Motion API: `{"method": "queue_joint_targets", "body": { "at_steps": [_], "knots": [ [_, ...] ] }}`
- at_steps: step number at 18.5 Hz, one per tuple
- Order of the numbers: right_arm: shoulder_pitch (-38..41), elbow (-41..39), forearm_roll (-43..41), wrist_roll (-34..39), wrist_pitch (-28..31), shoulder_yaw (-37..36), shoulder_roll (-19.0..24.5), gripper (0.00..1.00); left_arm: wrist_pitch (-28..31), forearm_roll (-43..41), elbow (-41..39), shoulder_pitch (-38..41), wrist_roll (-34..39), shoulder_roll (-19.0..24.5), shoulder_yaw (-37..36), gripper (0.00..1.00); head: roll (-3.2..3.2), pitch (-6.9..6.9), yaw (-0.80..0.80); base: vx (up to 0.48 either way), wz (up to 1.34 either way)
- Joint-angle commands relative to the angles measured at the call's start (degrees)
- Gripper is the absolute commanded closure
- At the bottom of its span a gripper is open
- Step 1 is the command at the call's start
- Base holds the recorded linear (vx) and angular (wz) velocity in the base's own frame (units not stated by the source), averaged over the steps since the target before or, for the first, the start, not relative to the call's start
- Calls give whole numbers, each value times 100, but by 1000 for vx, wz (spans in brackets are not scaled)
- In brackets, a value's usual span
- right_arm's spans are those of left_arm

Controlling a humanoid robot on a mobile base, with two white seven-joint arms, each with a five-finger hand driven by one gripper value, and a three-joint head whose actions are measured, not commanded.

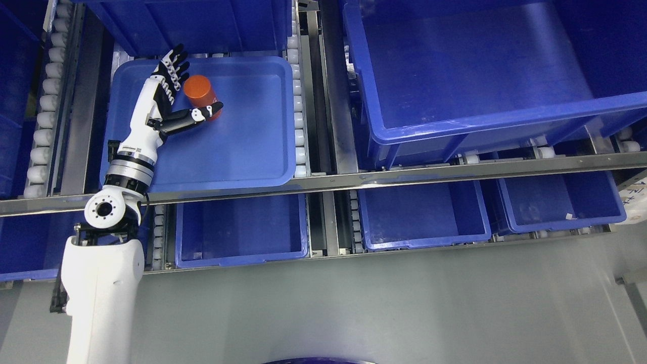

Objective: Grab orange capacitor from left shelf to right desk
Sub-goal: 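Reach the left hand toward the orange capacitor in the blue bin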

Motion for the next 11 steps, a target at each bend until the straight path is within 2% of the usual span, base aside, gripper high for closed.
{"method": "queue_joint_targets", "body": {
  "at_steps": [1,6,11],
  "knots": [
    [79,-193,0,4,-3,-62,-100,0,23,-16,260,-127,-32,323,-449,10,0,0,0,0,0],
    [79,-193,0,4,-3,-62,-100,0,-82,-16,498,-197,-49,358,-379,28,0,0,0,0,0],
    [79,-193,0,4,-3,-62,-100,0,-434,-16,507,-83,-58,367,-318,48,0,0,0,0,0]
  ]
}}
